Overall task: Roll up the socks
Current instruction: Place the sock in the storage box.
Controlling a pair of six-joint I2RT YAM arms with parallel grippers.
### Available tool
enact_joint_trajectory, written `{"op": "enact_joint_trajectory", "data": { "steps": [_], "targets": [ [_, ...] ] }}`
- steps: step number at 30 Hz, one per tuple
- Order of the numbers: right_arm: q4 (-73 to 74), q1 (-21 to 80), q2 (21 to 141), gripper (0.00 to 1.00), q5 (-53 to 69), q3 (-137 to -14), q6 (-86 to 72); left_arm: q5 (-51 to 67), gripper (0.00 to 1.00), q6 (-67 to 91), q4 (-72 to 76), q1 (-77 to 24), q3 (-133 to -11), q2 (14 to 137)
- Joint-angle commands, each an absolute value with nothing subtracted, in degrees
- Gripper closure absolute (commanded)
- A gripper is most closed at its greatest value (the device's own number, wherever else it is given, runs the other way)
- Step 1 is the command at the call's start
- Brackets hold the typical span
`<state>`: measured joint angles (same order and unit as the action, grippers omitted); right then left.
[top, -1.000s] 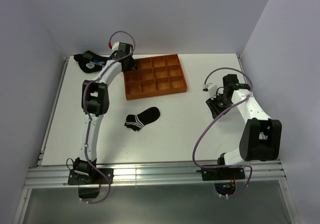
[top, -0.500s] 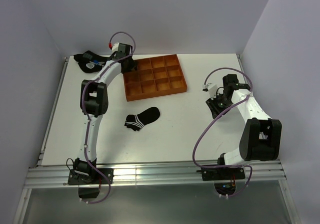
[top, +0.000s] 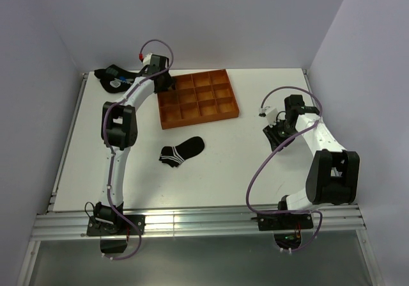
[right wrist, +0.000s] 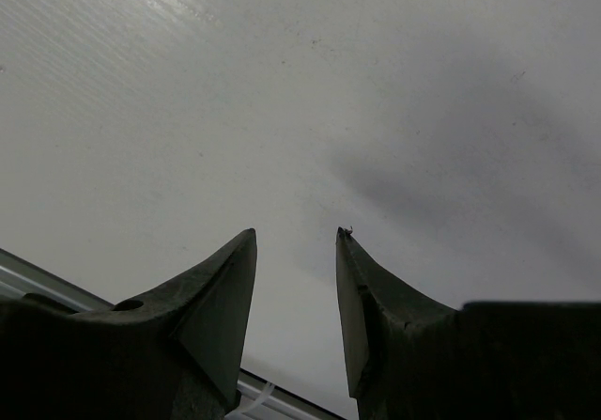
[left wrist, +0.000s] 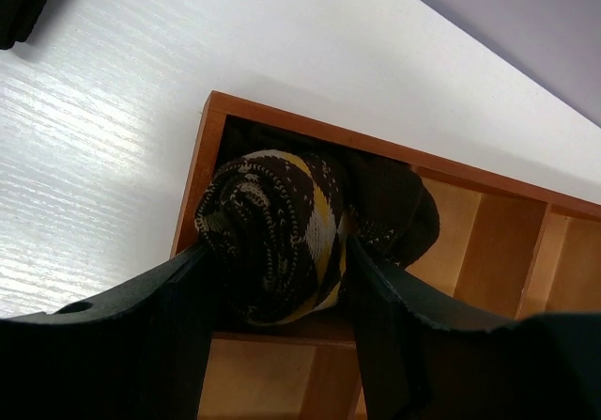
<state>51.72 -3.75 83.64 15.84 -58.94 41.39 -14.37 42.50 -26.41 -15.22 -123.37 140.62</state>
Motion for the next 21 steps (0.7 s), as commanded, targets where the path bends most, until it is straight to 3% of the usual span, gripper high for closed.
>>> {"op": "enact_joint_trajectory", "data": {
  "steps": [1, 21],
  "targets": [
    [52.12, -4.13, 83.58, 0.53, 15.29, -61.43, 40.96, -14.41, 0.40, 40.78, -26.72, -15.12, -125.94, 135.97],
    [52.21, -4.13, 83.23, 0.53, 15.38, -60.73, 41.13, -13.62, 0.44, 42.10, -27.95, -14.94, -122.52, 133.60]
  ]
}}
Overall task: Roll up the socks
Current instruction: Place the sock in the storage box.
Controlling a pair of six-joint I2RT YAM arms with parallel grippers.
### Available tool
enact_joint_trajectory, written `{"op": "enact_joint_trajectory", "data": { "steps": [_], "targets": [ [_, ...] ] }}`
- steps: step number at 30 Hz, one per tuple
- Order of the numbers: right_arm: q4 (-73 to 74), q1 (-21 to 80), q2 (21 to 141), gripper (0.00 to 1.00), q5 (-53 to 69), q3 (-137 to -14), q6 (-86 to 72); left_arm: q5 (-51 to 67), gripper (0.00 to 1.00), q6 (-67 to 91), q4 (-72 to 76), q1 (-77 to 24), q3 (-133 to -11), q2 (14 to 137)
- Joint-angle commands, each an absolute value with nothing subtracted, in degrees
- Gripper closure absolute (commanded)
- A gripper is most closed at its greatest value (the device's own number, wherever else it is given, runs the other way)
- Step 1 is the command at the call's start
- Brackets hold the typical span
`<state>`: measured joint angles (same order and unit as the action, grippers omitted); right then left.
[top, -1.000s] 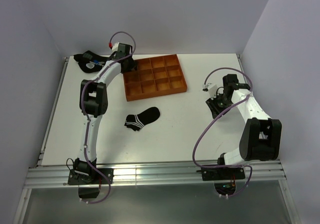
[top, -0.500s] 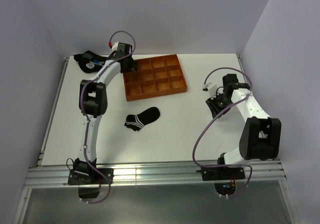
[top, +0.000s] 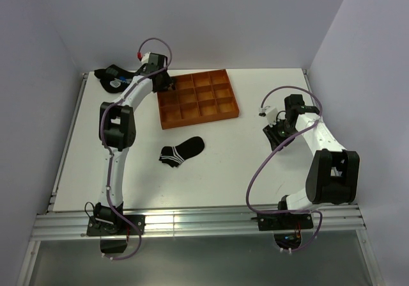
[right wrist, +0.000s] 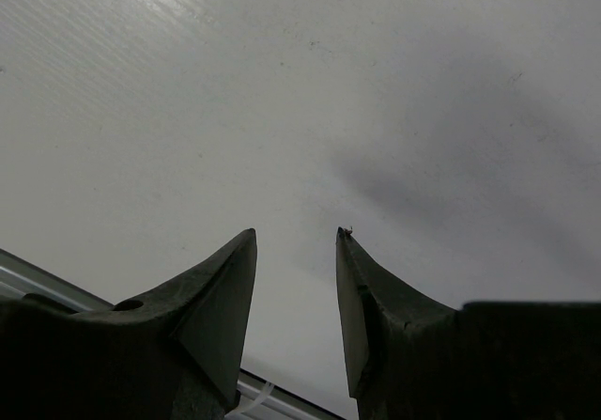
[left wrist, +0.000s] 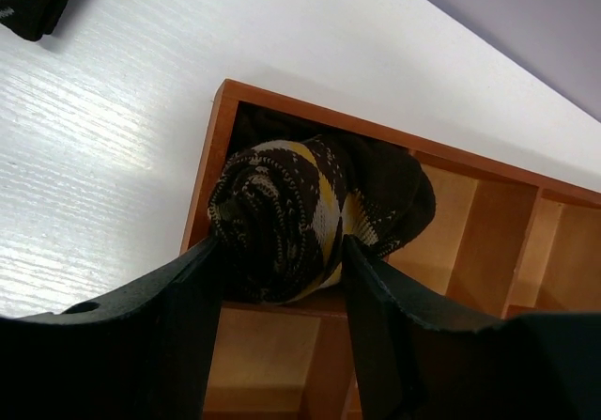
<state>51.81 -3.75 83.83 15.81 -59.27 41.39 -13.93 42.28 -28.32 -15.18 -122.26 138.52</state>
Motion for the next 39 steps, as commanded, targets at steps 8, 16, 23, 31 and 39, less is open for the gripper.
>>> {"op": "enact_joint_trajectory", "data": {
  "steps": [8, 16, 23, 31, 39],
  "targets": [
    [52.29, -4.13, 82.97, 0.53, 15.82, -60.73, 41.04, -14.68, 0.43, 41.75, -29.26, -14.94, -122.17, 132.80],
    [52.38, -4.04, 82.71, 0.53, 15.91, -60.38, 40.96, -14.33, 0.45, 42.10, -28.48, -14.85, -119.63, 131.75],
    [52.29, -4.13, 82.79, 0.53, 16.08, -60.56, 40.96, -14.85, 0.50, 42.10, -29.00, -14.85, -120.23, 132.10],
    [51.94, -4.13, 82.88, 0.54, 15.73, -60.03, 40.78, -14.68, 0.71, 41.57, -31.20, -14.85, -123.48, 135.61],
    [52.12, -4.13, 82.88, 0.54, 15.73, -59.94, 40.78, -13.63, 0.74, 41.04, -34.54, -14.77, -126.56, 139.92]
  ]
}}
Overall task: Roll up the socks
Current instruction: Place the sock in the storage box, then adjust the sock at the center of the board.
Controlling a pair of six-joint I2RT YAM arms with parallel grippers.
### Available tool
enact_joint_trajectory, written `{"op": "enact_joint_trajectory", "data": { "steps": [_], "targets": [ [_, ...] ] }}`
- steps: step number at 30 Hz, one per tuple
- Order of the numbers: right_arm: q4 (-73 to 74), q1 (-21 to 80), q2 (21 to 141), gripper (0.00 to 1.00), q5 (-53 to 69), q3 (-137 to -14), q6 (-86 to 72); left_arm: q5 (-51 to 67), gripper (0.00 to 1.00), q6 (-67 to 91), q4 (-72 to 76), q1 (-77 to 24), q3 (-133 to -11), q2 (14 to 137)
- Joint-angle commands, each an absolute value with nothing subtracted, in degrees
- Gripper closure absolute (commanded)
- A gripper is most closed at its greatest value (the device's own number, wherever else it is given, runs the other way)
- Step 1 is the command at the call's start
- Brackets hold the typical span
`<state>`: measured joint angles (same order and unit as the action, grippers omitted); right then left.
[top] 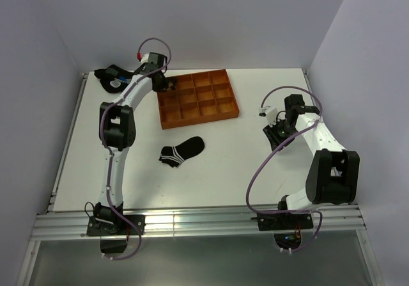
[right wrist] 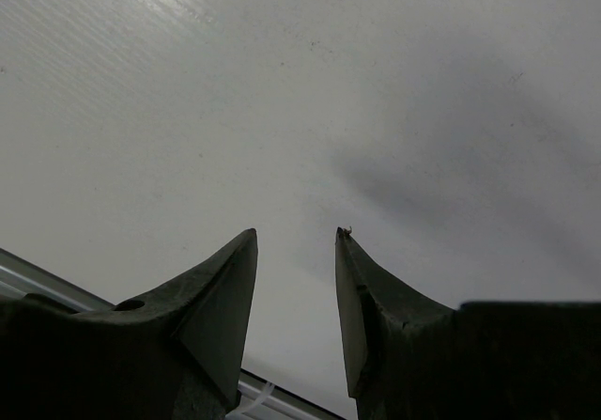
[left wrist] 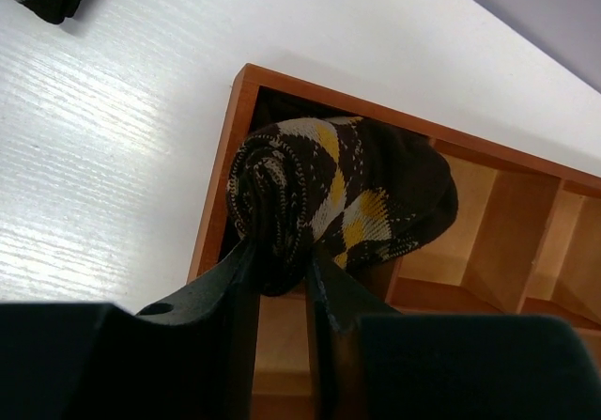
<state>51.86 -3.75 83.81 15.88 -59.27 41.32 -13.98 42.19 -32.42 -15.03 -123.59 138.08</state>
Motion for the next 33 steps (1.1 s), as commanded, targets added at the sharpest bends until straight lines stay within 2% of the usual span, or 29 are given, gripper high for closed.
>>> {"op": "enact_joint_trajectory", "data": {
  "steps": [1, 7, 17, 25, 33],
  "targets": [
    [52.12, -4.04, 82.88, 0.54, 15.91, -59.94, 40.69, -13.45, 0.74, 40.96, -34.80, -14.77, -126.56, 140.27],
    [52.47, -4.04, 82.44, 0.54, 15.82, -60.21, 40.52, -12.84, 0.68, 41.92, -34.28, -14.50, -124.11, 139.31],
    [53.09, -4.04, 82.18, 0.54, 15.64, -61.26, 40.25, -7.48, 0.49, 40.87, -21.54, -14.24, -115.40, 127.98],
    [54.05, -4.04, 82.79, 0.54, 16.61, -62.58, 40.17, -6.33, 0.46, 40.43, -27.07, -14.24, -120.85, 125.96],
    [54.14, -3.61, 82.09, 0.54, 18.19, -62.75, 40.34, -6.51, 0.47, 40.95, -23.91, -14.06, -109.98, 115.16]
  ]
}}
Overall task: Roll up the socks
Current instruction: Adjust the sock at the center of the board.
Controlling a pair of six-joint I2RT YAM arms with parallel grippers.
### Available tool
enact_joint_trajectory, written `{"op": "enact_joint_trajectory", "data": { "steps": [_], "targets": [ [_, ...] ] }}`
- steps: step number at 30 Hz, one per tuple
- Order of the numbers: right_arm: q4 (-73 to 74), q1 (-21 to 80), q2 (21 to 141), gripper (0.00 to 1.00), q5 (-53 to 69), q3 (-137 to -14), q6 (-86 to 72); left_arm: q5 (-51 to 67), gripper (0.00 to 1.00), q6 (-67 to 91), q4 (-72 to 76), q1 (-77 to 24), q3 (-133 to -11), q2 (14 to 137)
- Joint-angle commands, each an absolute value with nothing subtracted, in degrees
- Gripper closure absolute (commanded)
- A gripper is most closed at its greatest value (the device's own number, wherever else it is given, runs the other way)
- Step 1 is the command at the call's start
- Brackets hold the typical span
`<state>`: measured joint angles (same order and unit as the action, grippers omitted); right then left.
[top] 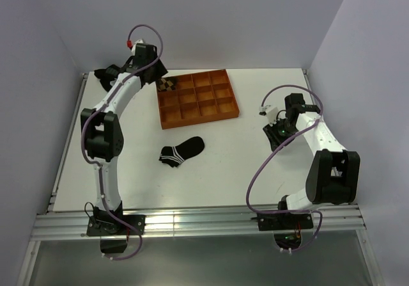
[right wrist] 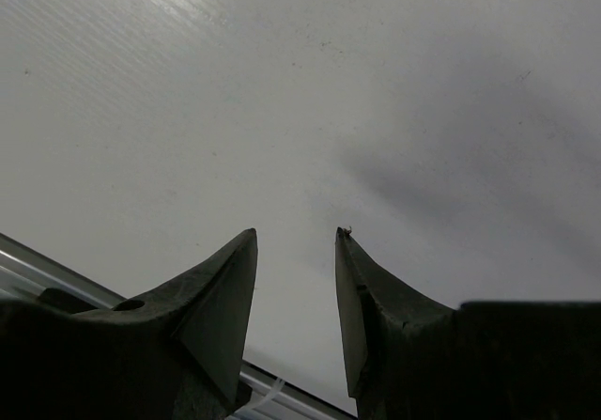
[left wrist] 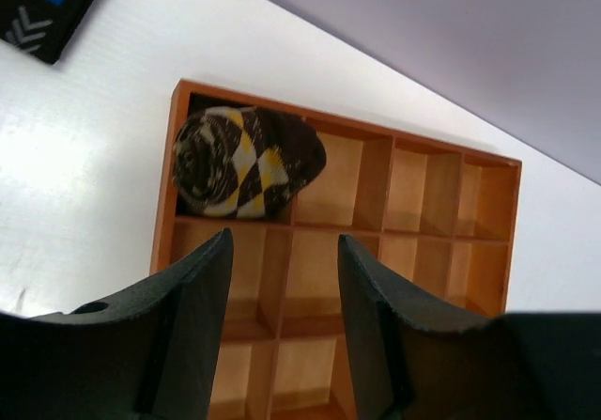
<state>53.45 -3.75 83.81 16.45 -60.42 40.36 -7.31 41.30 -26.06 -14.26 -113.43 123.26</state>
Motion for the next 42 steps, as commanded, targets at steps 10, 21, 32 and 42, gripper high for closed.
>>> {"op": "enact_joint_trajectory", "data": {
  "steps": [10, 21, 32, 42],
  "targets": [
    [44.24, 7.28, 77.00, 0.53, 22.24, -62.24, 32.27, -2.64, 0.48, 46.14, -13.98, -14.50, -75.73, 84.49],
    [29.45, 34.00, 80.94, 0.53, 18.28, -67.23, 17.59, -3.86, 0.45, 47.73, -21.17, -14.59, -59.85, 52.33],
    [19.61, 49.91, 98.77, 0.54, 11.35, -76.11, 10.38, -2.90, 0.43, 47.37, -29.53, -14.59, -63.20, 40.17],
    [19.34, 58.44, 108.98, 0.54, 5.89, -83.14, 8.53, -0.53, 0.43, 46.67, -28.83, -14.59, -61.26, 39.38]
  ]
}}
